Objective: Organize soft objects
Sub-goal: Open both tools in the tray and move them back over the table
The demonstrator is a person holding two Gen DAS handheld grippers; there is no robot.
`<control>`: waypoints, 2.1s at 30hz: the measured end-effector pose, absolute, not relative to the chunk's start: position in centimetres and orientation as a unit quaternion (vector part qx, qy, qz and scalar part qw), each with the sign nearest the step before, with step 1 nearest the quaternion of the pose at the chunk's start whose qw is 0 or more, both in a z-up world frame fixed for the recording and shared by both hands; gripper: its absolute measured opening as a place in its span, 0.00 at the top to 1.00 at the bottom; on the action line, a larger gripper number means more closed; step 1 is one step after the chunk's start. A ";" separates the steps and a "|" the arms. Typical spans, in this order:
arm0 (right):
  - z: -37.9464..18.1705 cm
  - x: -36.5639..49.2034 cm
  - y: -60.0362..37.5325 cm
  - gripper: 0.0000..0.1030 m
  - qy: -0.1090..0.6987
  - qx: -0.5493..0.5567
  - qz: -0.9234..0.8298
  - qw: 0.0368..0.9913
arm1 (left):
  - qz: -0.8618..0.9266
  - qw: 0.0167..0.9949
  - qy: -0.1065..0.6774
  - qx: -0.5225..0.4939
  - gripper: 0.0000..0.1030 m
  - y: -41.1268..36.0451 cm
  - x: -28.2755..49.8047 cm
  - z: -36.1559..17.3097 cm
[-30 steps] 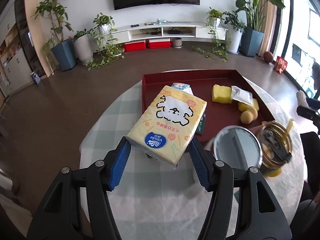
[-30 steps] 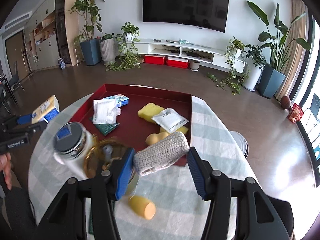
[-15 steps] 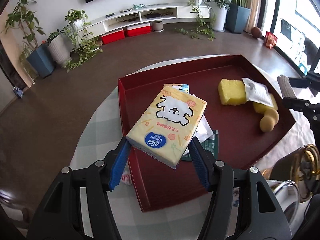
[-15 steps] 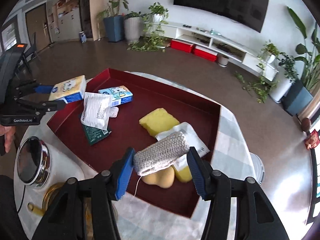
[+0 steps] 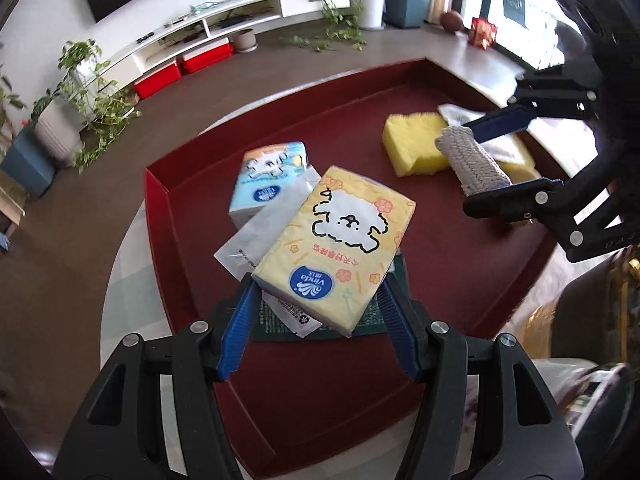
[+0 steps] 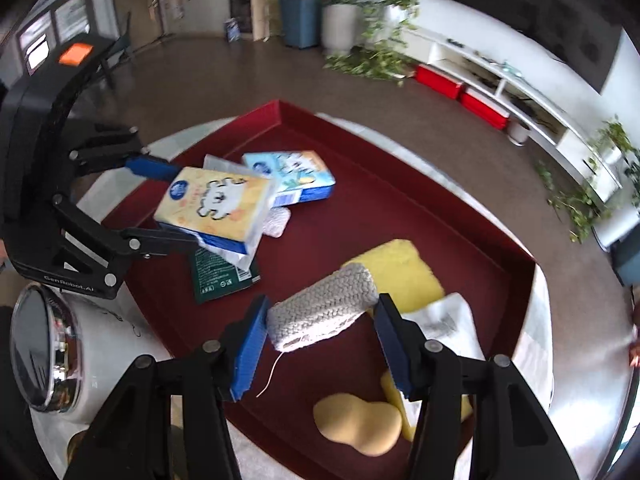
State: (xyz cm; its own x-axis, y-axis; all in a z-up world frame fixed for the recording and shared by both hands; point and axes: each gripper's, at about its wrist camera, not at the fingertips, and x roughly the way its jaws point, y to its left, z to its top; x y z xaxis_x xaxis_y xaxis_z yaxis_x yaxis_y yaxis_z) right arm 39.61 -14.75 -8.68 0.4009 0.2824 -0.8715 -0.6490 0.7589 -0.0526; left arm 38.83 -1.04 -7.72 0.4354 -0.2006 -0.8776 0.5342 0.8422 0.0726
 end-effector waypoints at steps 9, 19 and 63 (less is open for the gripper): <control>-11.8 40.7 -14.3 0.44 0.493 -0.223 0.281 0.793 | -0.214 0.820 0.507 0.159 0.44 -0.9 40.0 -9.6; -11.8 40.3 -16.0 0.25 0.484 -0.223 0.249 0.809 | -0.186 0.851 0.484 0.080 0.29 2.8 39.7 -7.7; -9.3 7.1 -21.5 0.24 0.422 -0.026 0.160 0.892 | -0.117 0.903 0.413 -0.004 0.27 0.7 5.8 -5.4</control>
